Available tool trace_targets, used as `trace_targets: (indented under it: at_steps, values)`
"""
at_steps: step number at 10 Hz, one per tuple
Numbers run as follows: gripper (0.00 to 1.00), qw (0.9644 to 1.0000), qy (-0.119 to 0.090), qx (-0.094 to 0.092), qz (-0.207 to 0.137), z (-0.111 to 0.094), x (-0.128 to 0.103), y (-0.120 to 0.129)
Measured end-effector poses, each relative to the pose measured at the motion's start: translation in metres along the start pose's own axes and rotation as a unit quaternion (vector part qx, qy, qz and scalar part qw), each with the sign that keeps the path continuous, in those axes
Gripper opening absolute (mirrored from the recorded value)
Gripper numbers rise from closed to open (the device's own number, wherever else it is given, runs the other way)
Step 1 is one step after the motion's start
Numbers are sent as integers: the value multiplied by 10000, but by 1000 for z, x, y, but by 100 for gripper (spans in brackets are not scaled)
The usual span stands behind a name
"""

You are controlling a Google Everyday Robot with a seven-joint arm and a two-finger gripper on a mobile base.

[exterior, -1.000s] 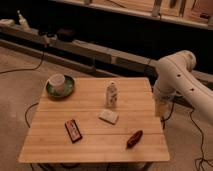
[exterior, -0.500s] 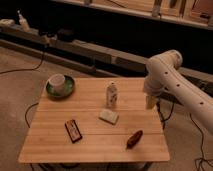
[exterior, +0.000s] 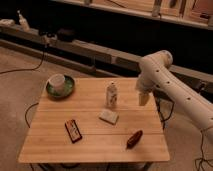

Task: Knock the bottle over

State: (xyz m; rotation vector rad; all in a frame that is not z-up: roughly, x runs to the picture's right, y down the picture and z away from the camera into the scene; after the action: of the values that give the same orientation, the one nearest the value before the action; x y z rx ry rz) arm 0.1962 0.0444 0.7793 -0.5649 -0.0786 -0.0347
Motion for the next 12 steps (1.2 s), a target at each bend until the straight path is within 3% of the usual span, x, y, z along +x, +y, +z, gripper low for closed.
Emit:
trace_targets:
  at_steps: [2,3,5,7,12]
  values:
    - [36,9996,1,118,-238,5,-2,-16]
    - [22,9989,82,265,-390,5,6,-29]
    - [4,9961,173,503,-702,5,10,-44]
    - [0,9932,194,686,-919,7,6,-52]
    - [0,9932,188,682,-929,8,6,-52]
